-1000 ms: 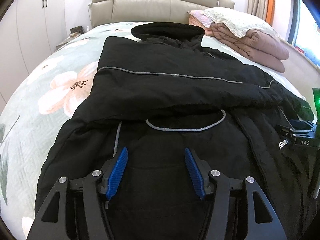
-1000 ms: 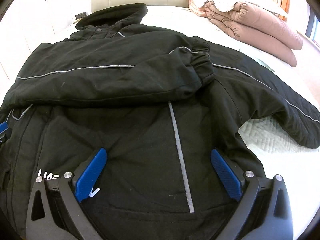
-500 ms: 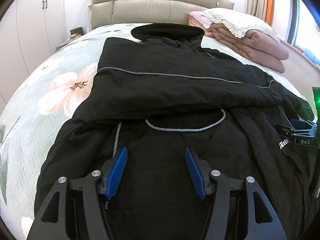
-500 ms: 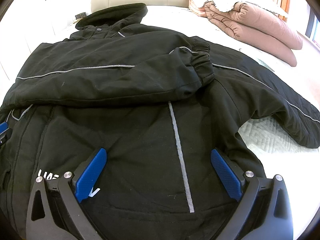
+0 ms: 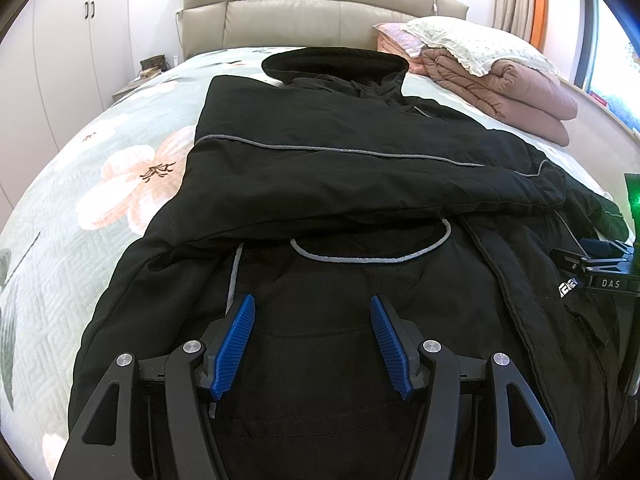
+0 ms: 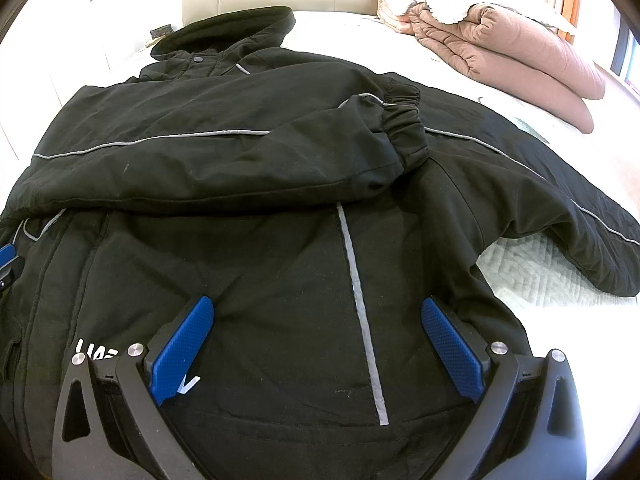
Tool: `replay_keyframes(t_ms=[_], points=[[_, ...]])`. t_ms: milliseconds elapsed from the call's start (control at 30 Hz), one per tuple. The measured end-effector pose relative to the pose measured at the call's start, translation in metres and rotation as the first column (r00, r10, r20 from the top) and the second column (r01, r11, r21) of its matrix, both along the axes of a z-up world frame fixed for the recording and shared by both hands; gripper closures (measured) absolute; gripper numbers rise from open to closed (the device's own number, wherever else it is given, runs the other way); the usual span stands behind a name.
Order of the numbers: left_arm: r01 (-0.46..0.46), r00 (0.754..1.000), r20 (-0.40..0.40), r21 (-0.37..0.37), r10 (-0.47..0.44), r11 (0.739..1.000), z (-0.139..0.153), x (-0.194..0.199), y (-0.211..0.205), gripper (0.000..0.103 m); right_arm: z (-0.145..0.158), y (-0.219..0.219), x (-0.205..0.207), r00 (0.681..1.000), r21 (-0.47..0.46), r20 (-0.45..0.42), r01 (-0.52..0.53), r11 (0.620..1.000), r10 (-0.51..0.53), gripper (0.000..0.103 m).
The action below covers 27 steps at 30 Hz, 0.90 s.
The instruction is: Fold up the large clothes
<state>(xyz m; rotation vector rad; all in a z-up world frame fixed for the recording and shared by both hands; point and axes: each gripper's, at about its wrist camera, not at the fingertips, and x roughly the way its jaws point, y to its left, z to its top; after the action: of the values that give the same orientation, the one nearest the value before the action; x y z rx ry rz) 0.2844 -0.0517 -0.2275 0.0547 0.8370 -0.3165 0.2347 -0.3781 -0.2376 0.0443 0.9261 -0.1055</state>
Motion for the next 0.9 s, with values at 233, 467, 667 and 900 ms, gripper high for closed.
replay_keyframes(t_ms=[233,467,667,900], points=[[0.019,1.000,0.014,-0.019,-0.019,1.000,-0.006,0.002,-0.001,0.035,0.000,0.000,0.000,1.000,0.000,0.001,0.000,1.000,0.000,0.000],[0.019,1.000,0.010,0.027,-0.019,0.999,-0.004,0.002,-0.008,0.034,0.000,-0.002,-0.001,0.998,0.043,-0.042,0.052,0.998,-0.050,0.000],[0.030,1.000,-0.001,-0.004,-0.030,1.000,0.007,-0.003,0.000,0.034,0.006,-0.007,-0.003,0.993,0.109,-0.117,0.020,0.994,-0.007,0.000],[0.078,0.997,0.019,0.032,-0.079,0.996,0.075,0.004,-0.028,0.034,0.078,-0.072,-0.044,0.992,0.136,0.031,0.117,0.984,-0.122,0.002]])
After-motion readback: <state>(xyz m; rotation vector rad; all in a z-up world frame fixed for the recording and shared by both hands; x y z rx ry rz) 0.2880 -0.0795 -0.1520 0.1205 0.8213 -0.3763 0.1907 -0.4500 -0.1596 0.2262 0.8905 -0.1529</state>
